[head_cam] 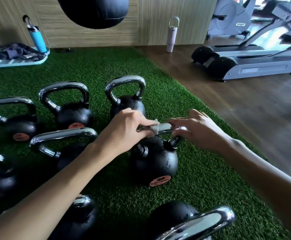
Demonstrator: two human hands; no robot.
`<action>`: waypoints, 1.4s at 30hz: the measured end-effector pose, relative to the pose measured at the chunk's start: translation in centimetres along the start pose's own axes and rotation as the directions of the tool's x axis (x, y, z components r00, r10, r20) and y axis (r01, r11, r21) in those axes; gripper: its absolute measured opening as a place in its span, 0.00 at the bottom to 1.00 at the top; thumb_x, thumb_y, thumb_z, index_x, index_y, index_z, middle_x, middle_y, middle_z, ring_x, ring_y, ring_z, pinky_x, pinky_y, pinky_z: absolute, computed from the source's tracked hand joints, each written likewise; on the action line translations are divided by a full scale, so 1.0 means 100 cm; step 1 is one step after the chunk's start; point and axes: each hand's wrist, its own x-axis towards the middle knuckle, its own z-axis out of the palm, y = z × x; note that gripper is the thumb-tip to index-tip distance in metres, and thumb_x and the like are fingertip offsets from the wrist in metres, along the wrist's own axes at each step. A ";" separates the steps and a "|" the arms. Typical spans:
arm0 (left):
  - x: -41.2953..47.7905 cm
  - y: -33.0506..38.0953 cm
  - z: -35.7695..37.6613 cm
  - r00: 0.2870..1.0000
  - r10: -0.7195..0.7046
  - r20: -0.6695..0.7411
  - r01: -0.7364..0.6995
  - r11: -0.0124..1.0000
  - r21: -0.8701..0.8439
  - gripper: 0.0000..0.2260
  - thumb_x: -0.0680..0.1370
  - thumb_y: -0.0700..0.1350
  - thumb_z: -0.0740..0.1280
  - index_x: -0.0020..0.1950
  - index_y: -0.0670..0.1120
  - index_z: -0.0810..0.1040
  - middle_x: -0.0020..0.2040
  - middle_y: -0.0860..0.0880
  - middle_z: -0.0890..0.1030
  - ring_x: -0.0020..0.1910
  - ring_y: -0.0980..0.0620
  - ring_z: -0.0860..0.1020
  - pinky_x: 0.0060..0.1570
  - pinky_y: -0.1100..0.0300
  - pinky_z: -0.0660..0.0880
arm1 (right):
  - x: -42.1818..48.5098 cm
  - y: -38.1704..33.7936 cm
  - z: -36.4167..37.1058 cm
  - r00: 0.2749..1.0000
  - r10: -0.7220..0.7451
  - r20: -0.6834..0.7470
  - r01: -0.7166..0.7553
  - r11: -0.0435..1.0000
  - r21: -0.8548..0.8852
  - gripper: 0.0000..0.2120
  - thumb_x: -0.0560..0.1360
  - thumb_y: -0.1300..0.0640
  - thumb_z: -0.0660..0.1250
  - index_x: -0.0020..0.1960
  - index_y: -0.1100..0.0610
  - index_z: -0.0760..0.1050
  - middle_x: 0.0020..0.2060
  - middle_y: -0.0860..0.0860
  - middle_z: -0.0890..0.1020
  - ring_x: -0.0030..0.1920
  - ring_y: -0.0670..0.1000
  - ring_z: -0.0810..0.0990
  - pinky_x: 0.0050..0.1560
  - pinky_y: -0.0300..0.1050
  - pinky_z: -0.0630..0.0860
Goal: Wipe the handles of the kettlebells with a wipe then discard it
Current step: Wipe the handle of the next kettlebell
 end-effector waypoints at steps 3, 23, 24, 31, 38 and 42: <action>-0.009 -0.010 -0.002 0.997 -0.039 -0.074 0.038 0.999 -0.013 0.16 0.72 0.59 0.74 0.59 0.60 0.84 0.51 0.57 0.86 0.42 0.60 0.75 0.45 0.73 0.70 | -0.004 0.015 0.012 0.999 0.003 -0.034 -0.002 1.000 0.028 0.27 0.76 0.32 0.53 0.72 0.36 0.68 0.45 0.40 0.70 0.47 0.46 0.67 0.42 0.43 0.65; -0.055 -0.018 0.019 0.908 -0.368 -0.201 0.311 0.912 -0.267 0.17 0.70 0.49 0.80 0.57 0.49 0.86 0.54 0.51 0.85 0.47 0.75 0.75 0.38 0.82 0.68 | -0.008 0.030 0.023 0.967 -0.139 -0.214 0.155 0.986 0.056 0.24 0.80 0.41 0.60 0.70 0.52 0.76 0.52 0.43 0.85 0.42 0.48 0.69 0.40 0.46 0.70; -0.056 -0.020 0.022 0.901 -0.388 -0.195 0.328 0.902 -0.282 0.17 0.70 0.50 0.79 0.58 0.49 0.86 0.54 0.52 0.85 0.49 0.71 0.78 0.43 0.81 0.71 | -0.009 0.032 0.023 0.971 -0.121 -0.207 0.140 0.987 0.076 0.25 0.79 0.41 0.60 0.70 0.53 0.76 0.51 0.42 0.85 0.42 0.48 0.70 0.41 0.48 0.70; -0.062 -0.006 0.044 0.865 -0.454 -0.213 0.355 0.854 -0.380 0.16 0.72 0.47 0.79 0.59 0.48 0.85 0.53 0.55 0.85 0.50 0.71 0.80 0.52 0.75 0.75 | -0.020 0.046 0.016 0.990 -0.031 -0.136 0.040 0.997 0.066 0.26 0.80 0.36 0.55 0.74 0.46 0.68 0.51 0.47 0.86 0.44 0.50 0.72 0.44 0.54 0.75; -0.074 -0.003 0.072 0.775 -0.629 -0.056 0.534 0.700 -0.473 0.10 0.72 0.43 0.78 0.51 0.54 0.86 0.44 0.67 0.83 0.43 0.72 0.81 0.43 0.80 0.72 | -0.023 0.043 0.014 0.985 -0.061 -0.164 0.074 0.995 0.072 0.25 0.80 0.42 0.60 0.71 0.54 0.74 0.53 0.45 0.86 0.42 0.52 0.73 0.46 0.56 0.75; -0.076 0.001 0.077 0.718 -0.684 -0.131 0.510 0.644 -0.570 0.10 0.74 0.44 0.77 0.55 0.49 0.87 0.47 0.58 0.87 0.45 0.66 0.84 0.49 0.68 0.79 | -0.020 0.039 0.014 0.989 -0.047 -0.139 0.058 0.996 0.075 0.26 0.80 0.40 0.59 0.71 0.53 0.74 0.53 0.43 0.86 0.41 0.52 0.74 0.47 0.59 0.75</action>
